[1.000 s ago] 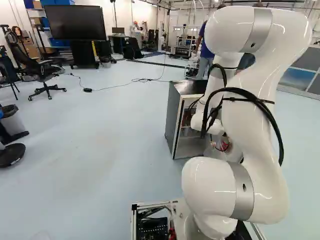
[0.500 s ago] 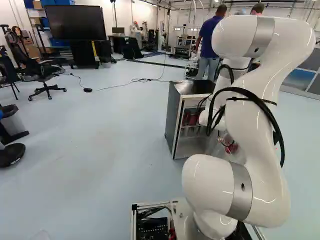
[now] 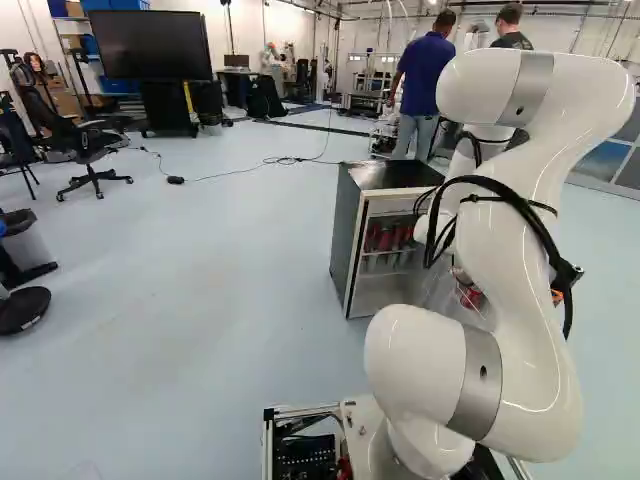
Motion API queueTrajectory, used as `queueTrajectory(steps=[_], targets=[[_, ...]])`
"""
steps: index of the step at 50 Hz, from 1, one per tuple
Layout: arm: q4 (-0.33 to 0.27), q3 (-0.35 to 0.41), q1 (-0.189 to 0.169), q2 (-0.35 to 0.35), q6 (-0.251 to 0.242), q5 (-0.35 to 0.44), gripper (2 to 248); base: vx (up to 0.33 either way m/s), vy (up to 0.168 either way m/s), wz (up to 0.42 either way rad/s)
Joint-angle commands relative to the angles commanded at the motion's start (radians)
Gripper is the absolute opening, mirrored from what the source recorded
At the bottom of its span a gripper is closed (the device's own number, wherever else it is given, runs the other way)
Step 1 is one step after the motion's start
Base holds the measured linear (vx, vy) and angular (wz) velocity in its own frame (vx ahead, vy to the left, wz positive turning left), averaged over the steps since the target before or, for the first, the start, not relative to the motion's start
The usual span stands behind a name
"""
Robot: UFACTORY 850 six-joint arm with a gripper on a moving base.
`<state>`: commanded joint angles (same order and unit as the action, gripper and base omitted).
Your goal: Grab a drink from the fridge
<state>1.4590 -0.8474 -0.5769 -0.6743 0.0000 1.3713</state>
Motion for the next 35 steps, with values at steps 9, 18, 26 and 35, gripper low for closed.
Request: queueTrajectory(steps=[9, 18, 26, 35], targets=[[0.0, -0.054, -0.031, -0.028, 0.0, 0.0, 247, 0.0, 0.0, 0.0], [0.0, -0.105, -0.058, -0.053, 0.0, 0.0, 247, 0.0, 0.0, 0.0], [0.0, -0.115, -0.064, -0.058, 0.0, 0.0, 247, 0.0, 0.0, 0.0], [-0.01, -0.074, -0.057, -0.037, 0.0, 0.0, 247, 0.0, 0.0, 0.0]])
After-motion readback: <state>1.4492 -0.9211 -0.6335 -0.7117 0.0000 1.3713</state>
